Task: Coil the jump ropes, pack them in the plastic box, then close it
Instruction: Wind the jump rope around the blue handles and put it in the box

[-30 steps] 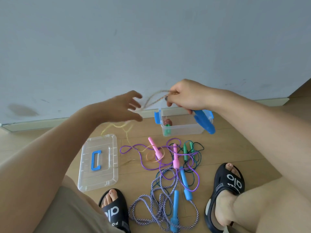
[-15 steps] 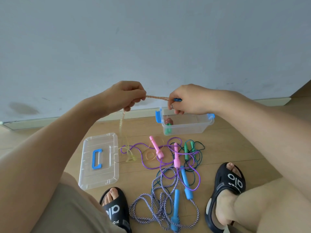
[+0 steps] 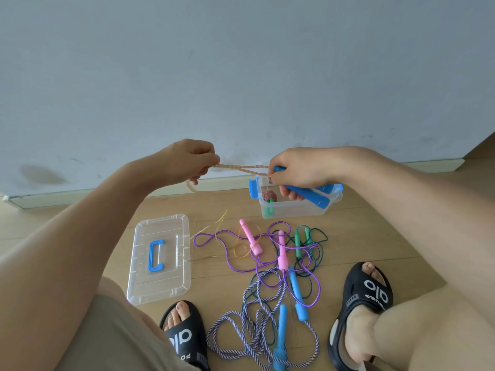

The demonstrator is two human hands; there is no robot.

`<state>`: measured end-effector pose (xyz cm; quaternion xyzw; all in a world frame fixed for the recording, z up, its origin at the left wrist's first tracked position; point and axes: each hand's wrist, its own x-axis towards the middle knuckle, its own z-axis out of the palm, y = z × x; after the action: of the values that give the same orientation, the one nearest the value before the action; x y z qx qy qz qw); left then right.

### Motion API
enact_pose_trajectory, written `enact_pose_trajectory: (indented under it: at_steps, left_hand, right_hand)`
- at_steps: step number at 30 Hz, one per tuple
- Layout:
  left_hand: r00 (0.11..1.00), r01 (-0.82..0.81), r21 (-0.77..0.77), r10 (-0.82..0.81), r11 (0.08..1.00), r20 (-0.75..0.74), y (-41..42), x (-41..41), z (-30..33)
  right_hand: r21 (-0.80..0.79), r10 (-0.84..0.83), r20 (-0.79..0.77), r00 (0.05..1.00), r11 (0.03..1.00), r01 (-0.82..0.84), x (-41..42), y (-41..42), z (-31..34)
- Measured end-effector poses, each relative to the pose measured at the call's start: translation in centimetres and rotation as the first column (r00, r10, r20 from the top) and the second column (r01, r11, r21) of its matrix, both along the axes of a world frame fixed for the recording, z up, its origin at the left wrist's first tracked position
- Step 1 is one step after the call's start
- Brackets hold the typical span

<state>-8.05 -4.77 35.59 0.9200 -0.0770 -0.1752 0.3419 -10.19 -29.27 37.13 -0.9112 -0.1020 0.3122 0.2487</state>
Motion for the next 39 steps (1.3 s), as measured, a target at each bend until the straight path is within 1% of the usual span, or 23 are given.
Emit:
enact_pose_trajectory:
  at_steps: [2, 4, 8, 9, 12, 15, 17, 19, 22, 24, 27, 30, 33, 36, 39]
  left_hand:
    - [0.995, 0.052, 0.017, -0.05, 0.999, -0.089, -0.1, -0.3, -0.2]
    - [0.983, 0.087, -0.029, -0.091, 0.996, -0.16, -0.5, -0.8, -0.2]
    - [0.967, 0.157, -0.257, -0.202, 0.954, -0.158, -2.1, -1.9, 0.5]
    - [0.96, 0.184, -0.272, -0.232, 0.945, -0.156, -2.4, -2.0, 0.6]
    - [0.953, 0.258, -0.223, -0.286, 0.94, -0.104, -3.0, -2.0, 0.4]
    - [0.967, 0.199, -0.287, -0.235, 0.937, -0.097, -2.8, -1.6, 0.3]
    - [0.976, 0.158, -0.309, -0.196, 0.938, -0.094, -2.5, -1.3, 0.4]
    - [0.976, 0.147, -0.321, -0.19, 0.936, -0.108, -2.6, -1.3, 0.5]
    - [0.964, 0.137, -0.362, -0.208, 0.922, -0.165, -3.2, -1.9, 0.5]
    - [0.966, 0.125, -0.389, -0.202, 0.913, -0.164, -3.6, -2.1, 0.5]
    - [0.978, 0.131, -0.357, -0.179, 0.925, -0.104, -4.1, -2.1, 0.7]
    - [0.984, 0.135, -0.315, -0.165, 0.939, -0.071, -4.5, -2.1, 0.9]
    - [0.977, 0.181, -0.273, -0.204, 0.945, -0.059, -4.6, -2.4, 0.9]
    - [0.97, 0.22, -0.232, -0.239, 0.948, -0.056, -4.8, -2.5, 0.8]
    - [0.977, 0.18, -0.273, -0.205, 0.945, -0.067, -4.9, -2.4, 0.8]
  right_hand:
    - [0.013, -0.015, -0.003, 1.0, 1.0, 0.016, 0.0, 0.0, 0.1]
    - [0.033, -0.013, 0.026, 1.0, 0.999, 0.012, 0.1, 0.2, 0.3]
    - [0.064, 0.016, 0.091, 0.996, 0.998, -0.022, -0.1, 0.8, 0.8]
    - [0.056, 0.031, 0.125, 0.992, 0.998, -0.038, -0.1, 1.0, 0.9]
    - [0.028, 0.06, 0.207, 0.977, 0.997, -0.067, 0.0, 1.2, 1.0]
    - [-0.011, 0.076, 0.23, 0.97, 0.997, -0.075, 0.2, 0.7, 1.0]
    - [0.009, 0.048, 0.184, 0.982, 0.999, -0.051, 0.3, 0.2, 0.9]
    - [0.025, 0.039, 0.131, 0.991, 0.999, -0.043, 0.3, 0.2, 0.8]
    - [-0.034, 0.082, 0.165, 0.983, 0.996, -0.078, 0.3, 1.0, 0.8]
    - [-0.029, 0.091, 0.186, 0.978, 0.996, -0.087, 0.2, 1.4, 1.0]
    - [-0.007, 0.092, 0.176, 0.98, 0.996, -0.092, 0.2, 1.8, 0.9]
    - [-0.043, 0.108, 0.197, 0.974, 0.994, -0.102, 0.1, 1.9, 0.8]
    - [-0.047, 0.112, 0.212, 0.971, 0.993, -0.104, -0.2, 2.2, 0.8]
    - [0.003, 0.088, 0.215, 0.973, 0.996, -0.091, -0.6, 2.4, 1.0]
    - [0.066, 0.032, 0.208, 0.978, 0.997, -0.046, -0.6, 2.3, 1.4]
